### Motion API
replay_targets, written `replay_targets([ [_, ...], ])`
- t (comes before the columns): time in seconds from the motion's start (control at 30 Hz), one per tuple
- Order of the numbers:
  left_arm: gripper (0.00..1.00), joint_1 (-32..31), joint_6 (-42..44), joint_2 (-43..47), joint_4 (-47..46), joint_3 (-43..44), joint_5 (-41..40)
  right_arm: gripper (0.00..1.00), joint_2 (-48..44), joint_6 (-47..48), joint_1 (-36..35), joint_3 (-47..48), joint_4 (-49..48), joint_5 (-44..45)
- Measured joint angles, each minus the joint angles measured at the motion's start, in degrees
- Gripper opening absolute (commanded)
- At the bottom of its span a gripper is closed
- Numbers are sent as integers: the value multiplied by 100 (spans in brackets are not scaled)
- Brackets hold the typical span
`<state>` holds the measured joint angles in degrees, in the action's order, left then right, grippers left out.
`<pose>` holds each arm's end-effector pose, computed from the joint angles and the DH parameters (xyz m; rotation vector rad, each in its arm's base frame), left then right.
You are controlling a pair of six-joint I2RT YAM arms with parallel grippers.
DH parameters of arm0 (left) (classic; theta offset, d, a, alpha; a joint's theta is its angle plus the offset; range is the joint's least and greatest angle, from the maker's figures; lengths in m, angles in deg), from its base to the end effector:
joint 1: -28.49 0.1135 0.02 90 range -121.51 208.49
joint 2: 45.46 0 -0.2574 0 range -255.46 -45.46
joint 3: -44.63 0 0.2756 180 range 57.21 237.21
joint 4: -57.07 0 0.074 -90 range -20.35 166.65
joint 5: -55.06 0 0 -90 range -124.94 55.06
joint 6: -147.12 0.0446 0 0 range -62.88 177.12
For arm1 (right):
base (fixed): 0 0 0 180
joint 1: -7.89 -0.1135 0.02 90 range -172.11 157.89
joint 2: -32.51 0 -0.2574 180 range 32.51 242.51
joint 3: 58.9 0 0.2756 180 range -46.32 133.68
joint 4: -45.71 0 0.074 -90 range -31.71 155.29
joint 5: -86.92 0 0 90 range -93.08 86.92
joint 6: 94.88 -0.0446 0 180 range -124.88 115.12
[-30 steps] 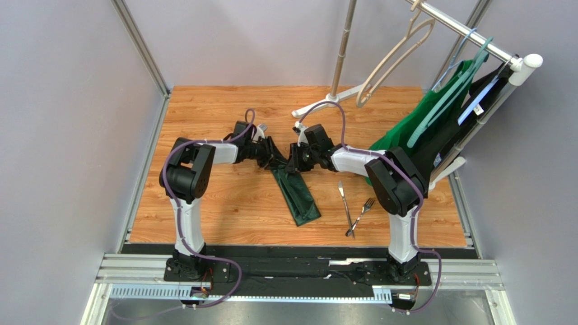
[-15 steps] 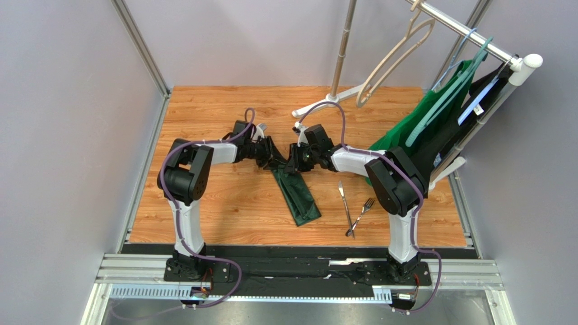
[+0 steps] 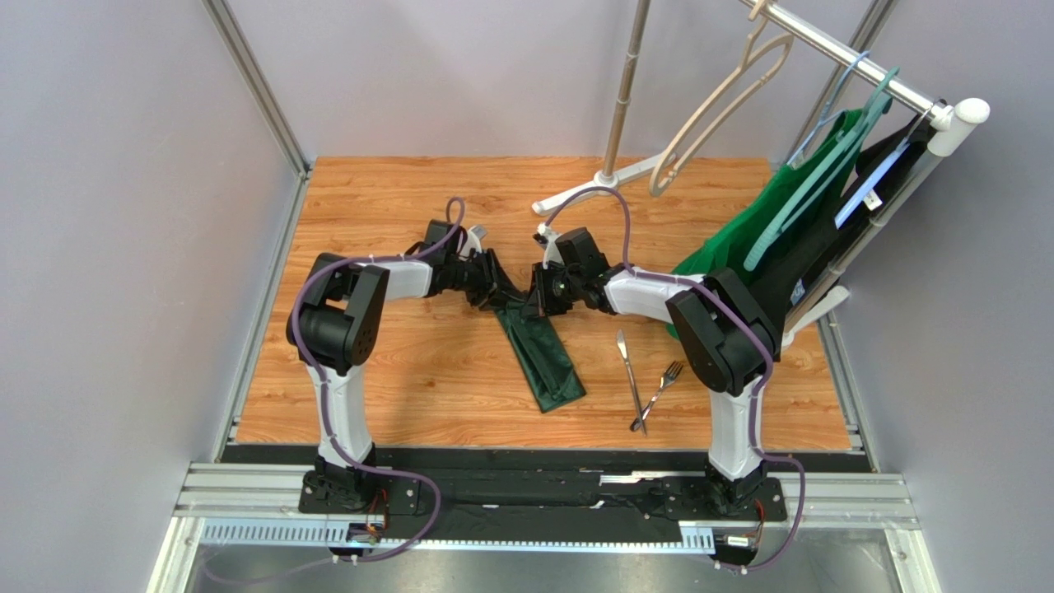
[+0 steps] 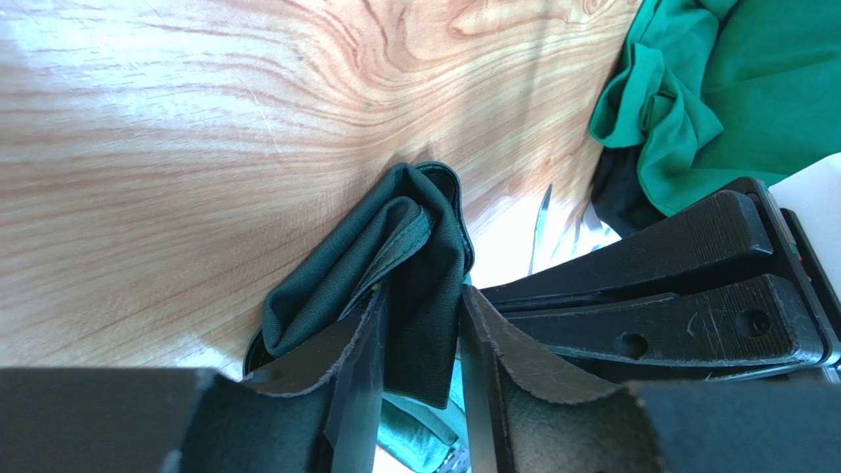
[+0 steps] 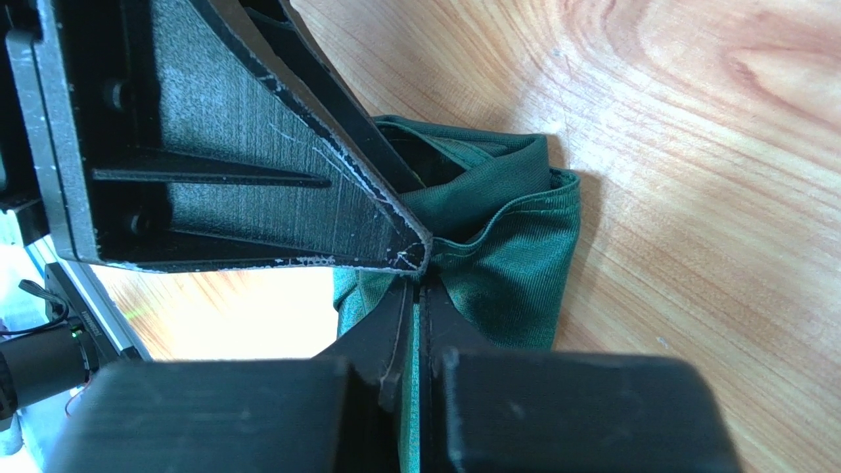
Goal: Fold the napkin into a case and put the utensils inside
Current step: Pick up the top corner of the smaller rectangle folded napkin.
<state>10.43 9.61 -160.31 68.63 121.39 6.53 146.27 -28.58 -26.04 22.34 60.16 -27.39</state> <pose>0.3850 -0.1566 0.0952 -0.3121 2.6149 -1.3491 0.3501 0.2577 0.1171 -0.4370 2.4866 0.9528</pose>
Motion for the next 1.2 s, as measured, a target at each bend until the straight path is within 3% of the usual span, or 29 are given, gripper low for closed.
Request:
replay_targets([
  [0.07,50,11,20,11,13,-2,-7,0,0,-2,0,0,0,-2],
  [0.2,51,13,164,227,214,-48,-120,0,-22,-4,2,-9,4,20],
  [0.4,43,11,356,828,446,-162,-245,0,-251,-4,13,-31,125,20],
  [0.47,35,11,411,872,444,-162,-249,0,-343,-4,24,-37,153,15],
  [0.6,33,13,437,855,483,-203,-254,0,-422,-2,28,-37,201,13],
  [0.7,35,11,442,828,520,-205,-291,0,-422,0,28,-37,249,-24],
  [0.93,50,11,433,774,481,-221,-269,0,-398,-90,33,74,299,-389],
  [1.13,51,33,407,774,363,-343,-256,0,-168,-179,31,273,278,-623],
  [1.2,47,46,389,774,352,-378,-260,0,-101,-190,20,297,273,-669],
])
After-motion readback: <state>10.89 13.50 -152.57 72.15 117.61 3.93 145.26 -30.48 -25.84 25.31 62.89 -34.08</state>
